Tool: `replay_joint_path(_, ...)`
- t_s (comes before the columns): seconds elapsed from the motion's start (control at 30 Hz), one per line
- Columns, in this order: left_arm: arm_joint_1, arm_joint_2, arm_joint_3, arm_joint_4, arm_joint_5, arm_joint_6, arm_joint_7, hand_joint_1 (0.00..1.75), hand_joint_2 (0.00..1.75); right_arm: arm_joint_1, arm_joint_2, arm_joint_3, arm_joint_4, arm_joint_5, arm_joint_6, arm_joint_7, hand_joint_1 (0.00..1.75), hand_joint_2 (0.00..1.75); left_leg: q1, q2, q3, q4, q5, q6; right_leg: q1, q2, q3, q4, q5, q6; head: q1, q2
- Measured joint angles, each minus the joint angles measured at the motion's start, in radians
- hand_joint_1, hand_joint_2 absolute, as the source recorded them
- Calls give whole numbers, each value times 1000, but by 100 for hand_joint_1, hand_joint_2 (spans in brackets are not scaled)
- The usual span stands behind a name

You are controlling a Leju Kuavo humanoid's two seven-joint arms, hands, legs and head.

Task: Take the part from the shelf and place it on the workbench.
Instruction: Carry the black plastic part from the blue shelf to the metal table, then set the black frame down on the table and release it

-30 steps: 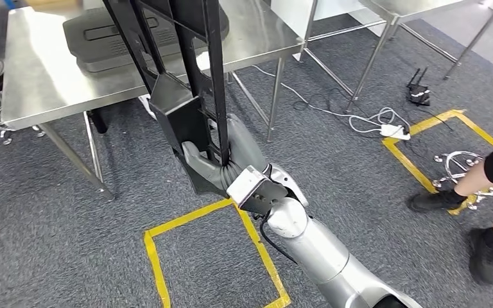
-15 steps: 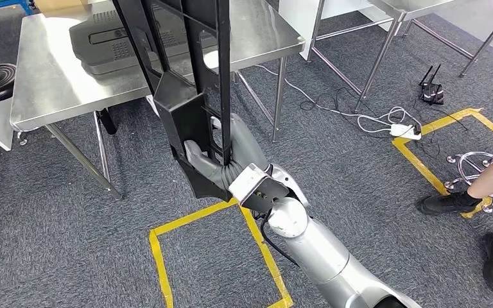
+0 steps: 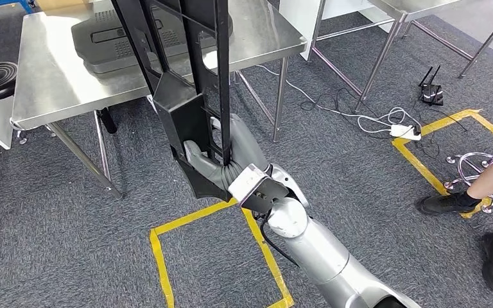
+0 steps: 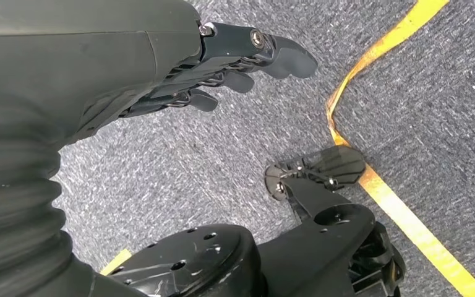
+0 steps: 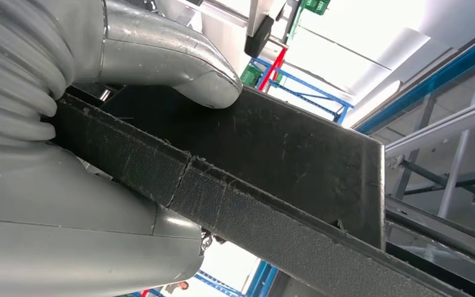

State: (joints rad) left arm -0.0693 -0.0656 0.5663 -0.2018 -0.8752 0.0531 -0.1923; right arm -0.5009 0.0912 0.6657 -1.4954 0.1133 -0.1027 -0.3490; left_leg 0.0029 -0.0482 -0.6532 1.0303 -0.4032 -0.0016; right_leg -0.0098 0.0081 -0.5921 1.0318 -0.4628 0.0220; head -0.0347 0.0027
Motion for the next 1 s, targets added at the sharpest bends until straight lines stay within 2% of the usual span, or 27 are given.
replay_joint_path(0.1, 0, 0, 0, 0, -4, 3, 1, 0, 175, 1, 0, 0, 0, 1, 1, -1, 175, 175, -3, 0, -2, 4, -2, 4, -4, 0, 0, -2, 1, 2, 0, 0)
replay_joint_path(0.23, 0, 2, 0, 0, -5, 5, 3, 0, 175, 2, 1, 0, 0, 3, 1, -2, 175, 175, -8, 0, -4, 7, -6, 16, -7, 0, 1, -6, 2, 6, 0, 0)
replay_joint_path(0.33, -1, 0, 0, 0, -5, 2, 4, 0, 175, 2, 5, 0, 0, 3, 1, -3, 175, 175, 2, 3, 12, -18, 2, 28, -2, 0, -7, 11, -10, 12, 1, 0)
replay_joint_path(0.37, -1, -1, 0, 0, -5, 1, 4, 0, 175, 1, 5, 0, 0, 3, 2, -4, 175, 175, 7, 5, 18, -26, 5, 31, -1, -1, -27, 48, -27, 11, 2, 0)
replay_joint_path(0.43, -1, -1, 1, 0, -5, 0, 4, 0, 175, 3, 3, 0, 0, 3, 2, -5, 175, 175, 11, 7, 21, -29, 6, 33, -6, -1, -93, 171, -76, 9, 3, 0)
replay_joint_path(0.47, -1, -1, 1, 0, -5, -1, 5, 0, 175, 5, 1, 0, 1, 3, 3, -5, 175, 175, 13, 6, 20, -29, 5, 32, -10, -1, -124, 228, -93, 11, 3, 0)
replay_joint_path(0.5, -1, -1, 1, 0, -5, -1, 5, 0, 175, 8, 0, 0, 2, 3, 3, -5, 175, 175, 14, 6, 20, -29, 4, 30, -13, -1, -142, 254, -96, 18, 3, 0)
replay_joint_path(0.53, -1, -1, 1, 0, -5, -2, 5, 0, 175, 11, -1, 0, 3, 3, 4, -5, 175, 175, 17, 5, 20, -28, 2, 27, -17, -2, -139, 242, -85, 28, 3, 0)
replay_joint_path(0.57, -1, -1, 1, 0, -5, -2, 5, 0, 175, 12, -1, 0, 4, 3, 4, -5, 175, 175, 21, 3, 20, -27, 1, 22, -21, -2, -116, 190, -60, 41, 3, 0)
replay_joint_path(0.6, -1, -2, 1, 0, -5, -2, 5, 0, 175, 12, -1, 0, 5, 3, 4, -5, 175, 175, 23, 1, 20, -24, -1, 15, -26, -2, -80, 115, -32, 54, 3, 0)
replay_joint_path(0.63, -1, 0, 1, 0, -6, -3, 5, 0, 175, 11, -1, 0, 5, 4, 4, -6, 175, 175, 24, 0, 19, -21, -4, 6, -28, 0, -46, 52, -10, 60, 4, 0)
replay_joint_path(0.67, -1, 0, 1, 0, -6, -3, 4, 0, 175, 11, -1, 0, 5, 4, 5, -6, 175, 175, 23, -2, 19, -18, -8, -2, -29, 2, -22, 8, 4, 57, 3, 0)
replay_joint_path(0.7, 0, 1, 1, 0, -6, -3, 4, 0, 175, 12, 0, -1, 6, 5, 5, -6, 175, 175, 21, -3, 19, -16, -10, -10, -29, 3, -10, -12, 10, 47, 2, 0)
replay_joint_path(0.77, 1, 2, 1, 0, -6, -2, 4, 0, 175, 12, 0, -1, 6, 5, 7, -7, 175, 175, 23, -3, 23, -19, -12, -22, -25, 4, -7, -11, 12, 22, 0, 0)
replay_joint_path(0.83, 2, 2, 1, 0, -6, -2, 4, 0, 175, 12, 2, -1, 5, 5, 7, -7, 175, 175, 27, 13, 17, 2, -25, -29, -25, 2, 0, -12, 11, 6, -1, 0)
replay_joint_path(0.9, 1, 1, 1, 0, -6, -2, 4, 0, 175, 12, 3, -1, 6, 5, 8, -7, 175, 175, 28, 35, -27, 102, -72, -32, -23, -2, 12, -13, 5, -8, -2, 0)
replay_joint_path(0.97, 2, 1, 1, 0, -6, -2, 4, 0, 175, 13, 3, -1, 7, 5, 8, -7, 175, 175, 27, 42, -99, 239, -123, -32, -16, -6, 23, -13, -4, -19, -2, 0)
replay_joint_path(1.0, 2, 1, 1, 0, -6, -2, 4, 0, 175, 14, 3, -1, 7, 5, 9, -7, 175, 175, 27, 42, -123, 278, -128, -31, -13, -7, 28, -13, -8, -22, -2, 0)
